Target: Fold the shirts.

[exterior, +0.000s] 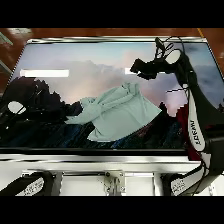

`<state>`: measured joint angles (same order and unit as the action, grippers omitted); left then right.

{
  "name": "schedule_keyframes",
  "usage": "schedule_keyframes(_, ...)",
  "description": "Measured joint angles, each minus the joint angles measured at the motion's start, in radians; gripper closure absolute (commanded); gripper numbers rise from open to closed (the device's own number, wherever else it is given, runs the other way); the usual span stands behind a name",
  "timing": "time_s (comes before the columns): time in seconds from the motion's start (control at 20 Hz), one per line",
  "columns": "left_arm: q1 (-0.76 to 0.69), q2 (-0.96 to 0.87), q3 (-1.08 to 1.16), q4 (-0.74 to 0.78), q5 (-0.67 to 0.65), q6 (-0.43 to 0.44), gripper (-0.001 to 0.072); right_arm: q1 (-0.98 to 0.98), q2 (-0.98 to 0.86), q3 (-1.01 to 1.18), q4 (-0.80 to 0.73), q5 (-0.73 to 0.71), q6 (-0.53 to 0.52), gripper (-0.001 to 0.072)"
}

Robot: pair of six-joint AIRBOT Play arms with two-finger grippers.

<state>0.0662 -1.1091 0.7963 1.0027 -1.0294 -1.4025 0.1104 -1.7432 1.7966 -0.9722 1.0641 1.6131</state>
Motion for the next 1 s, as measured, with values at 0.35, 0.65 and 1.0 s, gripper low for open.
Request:
schedule_keyframes(0.35,0.233,0.003,0.142,0.009,-0.205,0.028,0.0004,-0.18,0.22,-0.001,-0.202,0.403,-0.034,0.0124)
schedule_keyframes(0.65,0.162,0.029,-0.04,-0.099,-0.306,0.063,0.0002,-0.293,0.266,-0.118,-0.232,0.624,-0.082,0.0124)
schedule_keyframes(1.0,-0.173,-0.023,-0.227,-0.246,-0.042,0.014,0.0002,-0.311,0.273,-0.314,-0.193,0.494,-0.108,0.0123)
